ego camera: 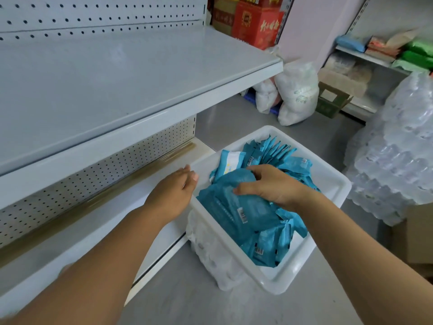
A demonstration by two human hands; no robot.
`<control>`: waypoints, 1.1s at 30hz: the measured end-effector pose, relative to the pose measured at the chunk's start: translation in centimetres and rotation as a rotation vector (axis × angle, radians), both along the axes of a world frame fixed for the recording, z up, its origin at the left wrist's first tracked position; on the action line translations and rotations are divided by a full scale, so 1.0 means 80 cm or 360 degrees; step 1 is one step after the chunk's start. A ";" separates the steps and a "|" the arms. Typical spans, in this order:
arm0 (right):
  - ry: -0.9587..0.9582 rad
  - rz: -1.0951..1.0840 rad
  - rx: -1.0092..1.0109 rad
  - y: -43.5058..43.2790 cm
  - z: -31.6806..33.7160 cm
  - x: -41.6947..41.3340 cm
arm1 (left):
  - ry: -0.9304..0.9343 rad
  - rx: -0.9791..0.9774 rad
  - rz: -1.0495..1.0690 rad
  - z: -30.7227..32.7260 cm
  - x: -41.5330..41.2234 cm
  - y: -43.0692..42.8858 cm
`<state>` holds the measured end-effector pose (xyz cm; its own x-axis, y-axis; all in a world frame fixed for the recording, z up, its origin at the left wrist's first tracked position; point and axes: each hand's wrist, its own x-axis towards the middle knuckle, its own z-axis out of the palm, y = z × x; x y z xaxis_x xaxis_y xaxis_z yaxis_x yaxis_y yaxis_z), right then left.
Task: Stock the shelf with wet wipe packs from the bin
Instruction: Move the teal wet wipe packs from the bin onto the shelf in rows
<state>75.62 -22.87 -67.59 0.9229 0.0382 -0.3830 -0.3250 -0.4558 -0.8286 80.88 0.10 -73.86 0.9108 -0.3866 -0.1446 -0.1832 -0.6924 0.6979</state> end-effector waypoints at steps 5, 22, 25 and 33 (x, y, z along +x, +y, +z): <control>0.0007 0.0175 -0.0344 0.026 -0.031 0.001 | 0.0089 -0.0111 0.0047 0.004 0.002 0.003; -0.0132 -0.0162 -0.0114 0.031 -0.025 -0.001 | 0.0156 -0.0303 0.0136 0.080 -0.044 0.021; -0.0330 -0.0331 0.0196 0.030 0.013 0.001 | 0.0111 -0.0574 0.0216 0.108 -0.051 0.024; -0.0669 -0.0373 0.1213 0.108 0.150 0.048 | 0.0254 -0.1047 0.0508 0.201 -0.021 0.057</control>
<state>79.49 -14.24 -55.55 0.9972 -0.0632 0.0400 0.0575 0.3057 -0.9504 79.17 4.64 -57.82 0.9805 -0.1595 -0.1147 0.0951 -0.1253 0.9875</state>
